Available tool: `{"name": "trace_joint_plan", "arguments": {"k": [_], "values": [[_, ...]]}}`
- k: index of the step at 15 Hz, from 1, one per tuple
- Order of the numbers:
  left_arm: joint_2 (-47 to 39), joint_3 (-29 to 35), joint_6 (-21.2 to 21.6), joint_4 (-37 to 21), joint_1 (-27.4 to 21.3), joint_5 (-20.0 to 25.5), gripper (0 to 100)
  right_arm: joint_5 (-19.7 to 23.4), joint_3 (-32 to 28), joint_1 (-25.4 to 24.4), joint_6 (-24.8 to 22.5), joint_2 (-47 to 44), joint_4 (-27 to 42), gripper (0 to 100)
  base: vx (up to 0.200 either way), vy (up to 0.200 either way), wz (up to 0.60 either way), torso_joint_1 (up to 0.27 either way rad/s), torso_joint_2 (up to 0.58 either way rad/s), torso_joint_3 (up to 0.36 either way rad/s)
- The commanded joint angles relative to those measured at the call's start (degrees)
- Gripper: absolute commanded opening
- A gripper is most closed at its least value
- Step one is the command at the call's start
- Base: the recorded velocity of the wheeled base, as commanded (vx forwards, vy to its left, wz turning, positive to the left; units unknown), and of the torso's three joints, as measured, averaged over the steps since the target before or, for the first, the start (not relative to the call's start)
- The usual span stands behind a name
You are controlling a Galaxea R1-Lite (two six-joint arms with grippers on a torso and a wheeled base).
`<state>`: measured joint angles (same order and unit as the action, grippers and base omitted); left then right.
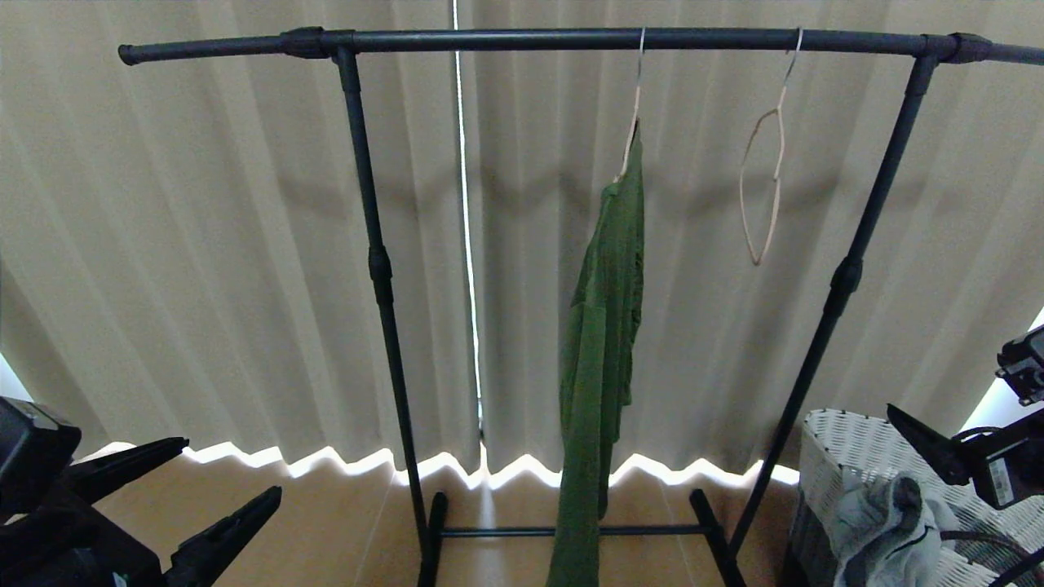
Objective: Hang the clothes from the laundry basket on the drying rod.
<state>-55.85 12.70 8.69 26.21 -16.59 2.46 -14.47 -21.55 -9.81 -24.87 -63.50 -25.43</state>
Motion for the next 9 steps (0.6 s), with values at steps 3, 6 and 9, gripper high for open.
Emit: {"name": "trace_joint_plan", "arguments": {"k": [3,6,9], "values": [[0.03,-0.13,0.01,-0.02,0.24,0.00,100,0.14,0.28,-0.03,0.08,-2.15,-0.32,100,0.000,0.000,0.00,-0.129,0.45,0.316],[0.03,-0.66,0.01,-0.02,0.24,-0.09,100,0.41,1.34,-0.03,0.35,-3.12,-0.76,100,0.000,0.000,0.00,-0.067,0.30,0.225],[0.12,-1.45,0.62,-0.02,1.30,-0.09,100,1.64,3.36,-0.12,0.35,-3.82,-4.01,100,0.000,0.000,0.00,-0.013,0.05,0.028]]}}
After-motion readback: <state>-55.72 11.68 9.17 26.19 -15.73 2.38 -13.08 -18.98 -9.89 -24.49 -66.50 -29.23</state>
